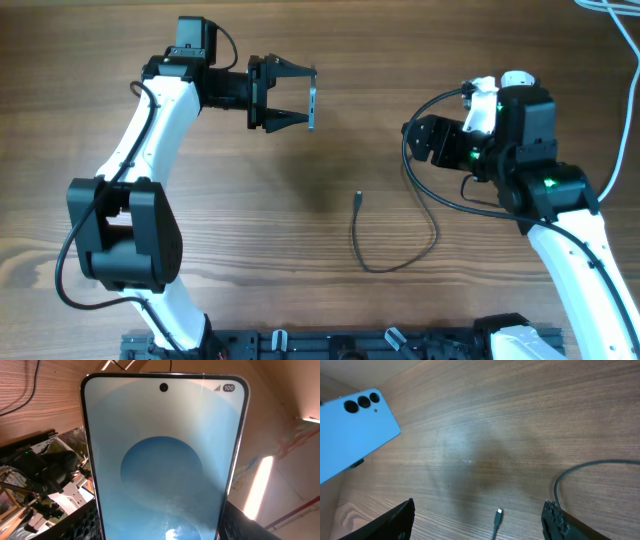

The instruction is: Plug charger to phone and switch on socket

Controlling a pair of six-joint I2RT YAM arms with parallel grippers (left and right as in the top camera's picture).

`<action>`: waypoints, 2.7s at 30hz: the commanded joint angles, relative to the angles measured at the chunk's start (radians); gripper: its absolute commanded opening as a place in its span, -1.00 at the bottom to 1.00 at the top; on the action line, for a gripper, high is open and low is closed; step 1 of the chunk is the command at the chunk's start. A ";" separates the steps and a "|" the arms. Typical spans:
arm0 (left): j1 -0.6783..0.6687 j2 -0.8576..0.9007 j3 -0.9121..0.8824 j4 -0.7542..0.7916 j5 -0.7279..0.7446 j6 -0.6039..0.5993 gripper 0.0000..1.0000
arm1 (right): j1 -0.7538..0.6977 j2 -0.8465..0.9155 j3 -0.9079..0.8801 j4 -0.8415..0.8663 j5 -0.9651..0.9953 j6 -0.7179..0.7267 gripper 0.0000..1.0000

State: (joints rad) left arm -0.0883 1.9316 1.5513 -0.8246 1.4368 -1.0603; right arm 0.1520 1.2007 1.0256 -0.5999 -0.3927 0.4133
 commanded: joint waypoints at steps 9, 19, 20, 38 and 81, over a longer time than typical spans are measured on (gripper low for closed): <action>0.005 -0.032 0.022 0.003 0.031 -0.003 0.24 | 0.008 0.006 0.018 -0.061 0.045 -0.016 0.58; 0.005 -0.032 0.022 0.003 0.030 -0.003 0.23 | 0.028 0.006 0.041 -0.119 0.151 0.013 0.51; 0.005 -0.032 0.022 0.003 0.027 -0.003 0.23 | 0.041 0.006 0.053 -0.135 0.176 0.013 0.52; 0.005 -0.032 0.022 0.003 0.003 -0.003 0.23 | 0.354 0.190 0.467 -0.412 0.432 0.065 0.63; 0.005 -0.032 0.022 0.007 -0.097 -0.074 0.25 | 0.626 0.531 0.797 -0.290 0.647 0.199 0.34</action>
State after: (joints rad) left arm -0.0883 1.9316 1.5513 -0.8211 1.3060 -1.1244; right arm 0.7773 1.7226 1.8004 -0.9215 0.2371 0.6018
